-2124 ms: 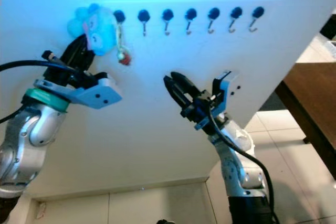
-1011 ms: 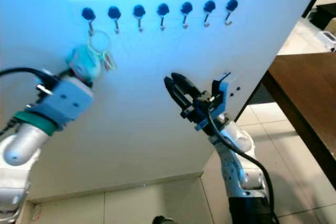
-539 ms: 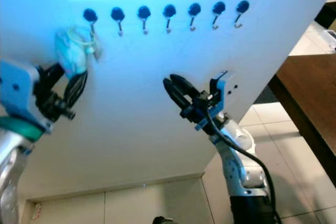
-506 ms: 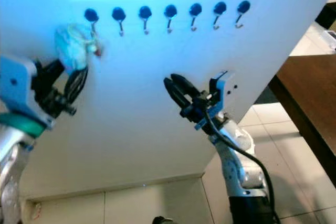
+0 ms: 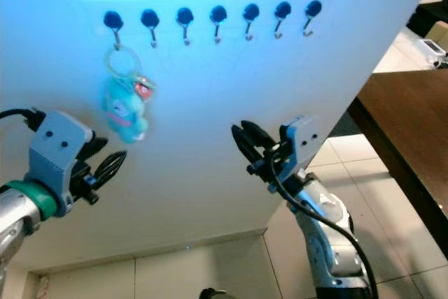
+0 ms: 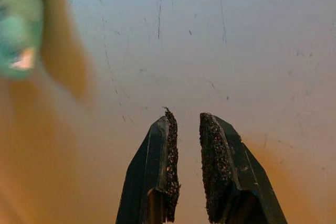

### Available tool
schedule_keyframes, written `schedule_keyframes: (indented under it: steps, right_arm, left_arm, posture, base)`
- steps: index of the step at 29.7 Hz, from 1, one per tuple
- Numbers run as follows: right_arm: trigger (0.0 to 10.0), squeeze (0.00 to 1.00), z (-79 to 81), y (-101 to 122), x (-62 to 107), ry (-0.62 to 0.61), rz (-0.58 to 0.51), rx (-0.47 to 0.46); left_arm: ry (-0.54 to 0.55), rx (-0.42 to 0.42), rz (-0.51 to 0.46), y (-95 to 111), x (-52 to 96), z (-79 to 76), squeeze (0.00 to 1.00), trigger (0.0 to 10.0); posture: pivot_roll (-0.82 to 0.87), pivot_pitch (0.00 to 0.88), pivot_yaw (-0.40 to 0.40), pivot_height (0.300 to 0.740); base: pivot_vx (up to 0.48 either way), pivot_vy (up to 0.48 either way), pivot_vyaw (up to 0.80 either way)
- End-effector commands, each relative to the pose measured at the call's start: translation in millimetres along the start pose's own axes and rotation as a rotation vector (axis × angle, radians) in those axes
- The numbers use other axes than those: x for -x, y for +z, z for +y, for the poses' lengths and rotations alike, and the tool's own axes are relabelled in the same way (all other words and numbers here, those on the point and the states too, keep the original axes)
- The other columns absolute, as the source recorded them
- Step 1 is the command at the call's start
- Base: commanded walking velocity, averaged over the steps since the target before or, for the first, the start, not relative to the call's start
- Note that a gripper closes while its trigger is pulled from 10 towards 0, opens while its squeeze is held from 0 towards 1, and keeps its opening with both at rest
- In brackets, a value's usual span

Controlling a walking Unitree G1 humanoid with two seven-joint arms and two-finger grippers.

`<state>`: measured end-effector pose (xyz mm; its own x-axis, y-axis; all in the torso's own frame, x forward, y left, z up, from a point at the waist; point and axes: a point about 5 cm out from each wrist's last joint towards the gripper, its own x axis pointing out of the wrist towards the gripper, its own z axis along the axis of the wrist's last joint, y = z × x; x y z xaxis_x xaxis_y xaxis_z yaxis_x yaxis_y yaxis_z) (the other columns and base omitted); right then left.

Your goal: Hang keys on a hook

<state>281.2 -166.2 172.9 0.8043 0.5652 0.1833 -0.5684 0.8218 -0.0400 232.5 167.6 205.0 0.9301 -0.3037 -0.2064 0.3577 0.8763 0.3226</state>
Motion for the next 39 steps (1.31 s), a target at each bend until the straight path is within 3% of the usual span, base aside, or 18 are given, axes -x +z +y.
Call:
schedule_keyframes:
  steps: [1,8,12,20,24,39]
  right_arm:
    - [10.0,0.00,2.8,1.9,-1.1,0.013,0.011,0.008]
    - [10.0,0.00,0.9,4.2,-1.2,-0.002,0.002,0.005]
    - [10.0,0.00,2.3,-0.6,1.9,0.011,0.025,0.006]
    - [10.0,0.00,2.3,-2.1,1.7,0.000,0.028,-0.025]
    - [10.0,0.00,5.5,-4.3,1.2,0.007,0.034,-0.029]
    - [10.0,0.00,4.5,-0.3,-2.1,0.016,0.023,-0.028]
  left_arm:
    - [0.009,0.017,0.003,-1.6,-9.6,-2.1,0.00,10.0]
    - [-0.005,0.008,-0.009,0.8,-13.0,-6.4,0.00,10.0]
    - [0.056,-0.013,0.009,0.7,-10.8,2.9,0.00,10.0]
    - [0.061,0.018,-0.017,4.6,-12.4,3.7,0.00,10.0]
    - [0.133,0.074,-0.047,6.4,-19.4,8.1,0.00,10.0]
    - [0.149,0.096,-0.048,3.0,-18.8,9.2,0.00,10.0]
  posture:
    - [0.07,0.000,0.040,0.740]
    - [0.07,0.000,0.041,0.740]
    - [0.07,0.000,0.040,0.740]
    - [0.07,0.000,0.042,0.740]
    - [0.07,0.000,0.042,0.740]
    - [0.07,0.000,0.035,0.740]
  base:
    - [0.000,0.000,0.00]
    - [0.000,0.000,0.00]
    - [0.000,0.000,0.00]
    - [0.000,0.000,0.00]
    - [0.000,0.000,0.00]
    - [-0.140,0.000,0.00]
